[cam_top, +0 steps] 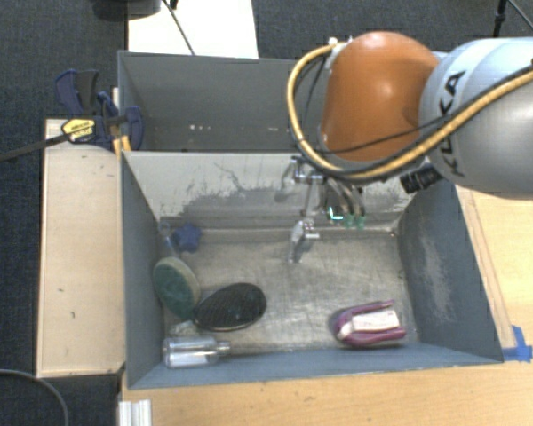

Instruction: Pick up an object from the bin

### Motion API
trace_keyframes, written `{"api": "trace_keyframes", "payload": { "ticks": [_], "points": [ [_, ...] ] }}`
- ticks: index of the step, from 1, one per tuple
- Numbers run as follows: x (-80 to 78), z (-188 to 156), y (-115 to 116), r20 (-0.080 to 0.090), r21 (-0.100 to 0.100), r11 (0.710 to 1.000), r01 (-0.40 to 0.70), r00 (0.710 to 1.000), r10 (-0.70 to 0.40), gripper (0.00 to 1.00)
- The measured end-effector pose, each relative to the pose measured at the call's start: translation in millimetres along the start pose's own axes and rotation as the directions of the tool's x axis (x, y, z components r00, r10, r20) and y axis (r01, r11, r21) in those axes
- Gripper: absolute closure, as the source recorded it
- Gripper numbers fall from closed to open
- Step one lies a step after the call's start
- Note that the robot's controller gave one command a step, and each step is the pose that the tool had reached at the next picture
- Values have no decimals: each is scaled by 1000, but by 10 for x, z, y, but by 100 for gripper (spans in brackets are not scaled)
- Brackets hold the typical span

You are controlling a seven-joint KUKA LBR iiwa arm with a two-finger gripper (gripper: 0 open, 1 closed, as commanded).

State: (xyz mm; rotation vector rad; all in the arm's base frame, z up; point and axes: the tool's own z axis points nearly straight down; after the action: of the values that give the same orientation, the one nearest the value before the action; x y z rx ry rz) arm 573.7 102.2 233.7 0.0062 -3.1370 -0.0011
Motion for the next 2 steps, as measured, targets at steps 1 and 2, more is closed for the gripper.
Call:
{"api": "trace_keyframes", "payload": {
  "ticks": [1, 2],
  "points": [
    [79, 1215, 566, 2, -1, 1000, -29, 1000, 29, 0],
    [590, 1352, 866, 44, -6, 998, 55, 998, -55, 0]
  ]
}}
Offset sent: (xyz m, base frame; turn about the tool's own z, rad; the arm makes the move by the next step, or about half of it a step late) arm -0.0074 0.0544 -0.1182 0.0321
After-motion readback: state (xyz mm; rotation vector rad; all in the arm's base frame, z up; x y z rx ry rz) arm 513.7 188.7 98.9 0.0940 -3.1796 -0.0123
